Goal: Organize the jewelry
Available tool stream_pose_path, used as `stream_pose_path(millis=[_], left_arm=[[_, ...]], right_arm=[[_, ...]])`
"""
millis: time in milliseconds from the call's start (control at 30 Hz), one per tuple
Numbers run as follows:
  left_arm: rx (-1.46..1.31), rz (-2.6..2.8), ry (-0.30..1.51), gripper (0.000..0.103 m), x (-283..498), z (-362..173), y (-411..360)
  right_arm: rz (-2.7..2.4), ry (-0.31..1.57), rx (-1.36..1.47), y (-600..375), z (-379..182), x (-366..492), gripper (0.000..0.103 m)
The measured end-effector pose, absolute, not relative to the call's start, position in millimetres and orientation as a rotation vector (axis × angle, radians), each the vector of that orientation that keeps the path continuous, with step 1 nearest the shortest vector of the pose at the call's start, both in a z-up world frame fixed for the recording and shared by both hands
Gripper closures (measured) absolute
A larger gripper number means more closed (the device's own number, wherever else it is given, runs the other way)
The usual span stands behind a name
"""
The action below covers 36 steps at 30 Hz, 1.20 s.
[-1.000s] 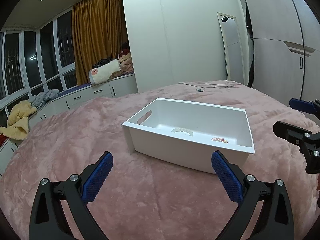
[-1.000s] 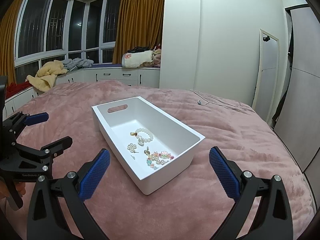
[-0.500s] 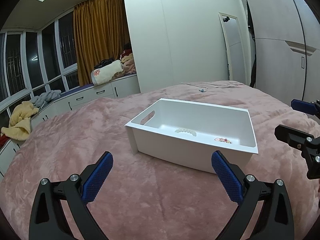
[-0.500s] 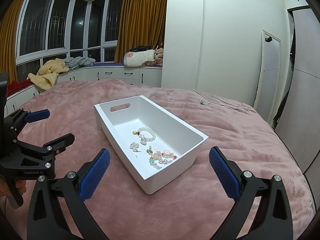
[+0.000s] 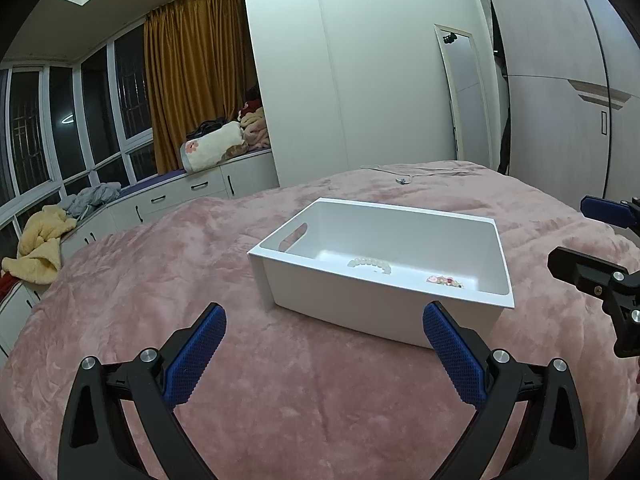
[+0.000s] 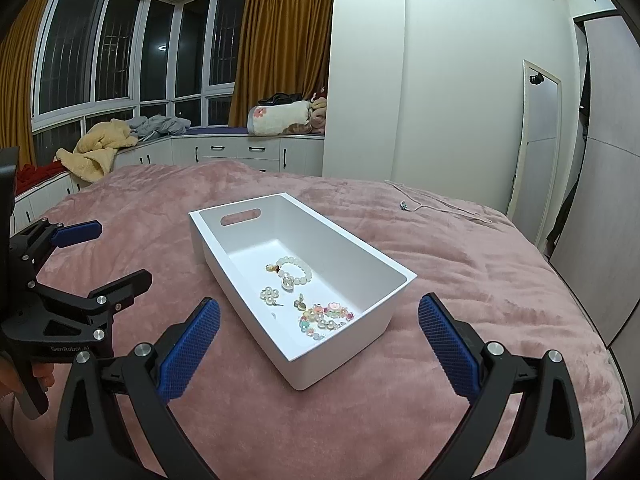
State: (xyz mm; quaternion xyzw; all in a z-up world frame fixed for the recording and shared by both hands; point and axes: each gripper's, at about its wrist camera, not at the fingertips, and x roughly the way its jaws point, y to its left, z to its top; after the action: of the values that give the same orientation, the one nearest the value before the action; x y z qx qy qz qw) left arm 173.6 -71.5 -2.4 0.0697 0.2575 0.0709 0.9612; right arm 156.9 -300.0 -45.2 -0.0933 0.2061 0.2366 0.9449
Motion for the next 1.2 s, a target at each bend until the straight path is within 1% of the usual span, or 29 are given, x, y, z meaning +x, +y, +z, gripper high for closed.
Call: stream_pose_path(millis=[1200], left_arm=[[0.101, 0.137, 0.519, 0.003, 175.3, -2.5, -67.1]], right_arm=[[0.490, 0.431, -0.197, -299.2, -47.0, 156.5, 0.005]])
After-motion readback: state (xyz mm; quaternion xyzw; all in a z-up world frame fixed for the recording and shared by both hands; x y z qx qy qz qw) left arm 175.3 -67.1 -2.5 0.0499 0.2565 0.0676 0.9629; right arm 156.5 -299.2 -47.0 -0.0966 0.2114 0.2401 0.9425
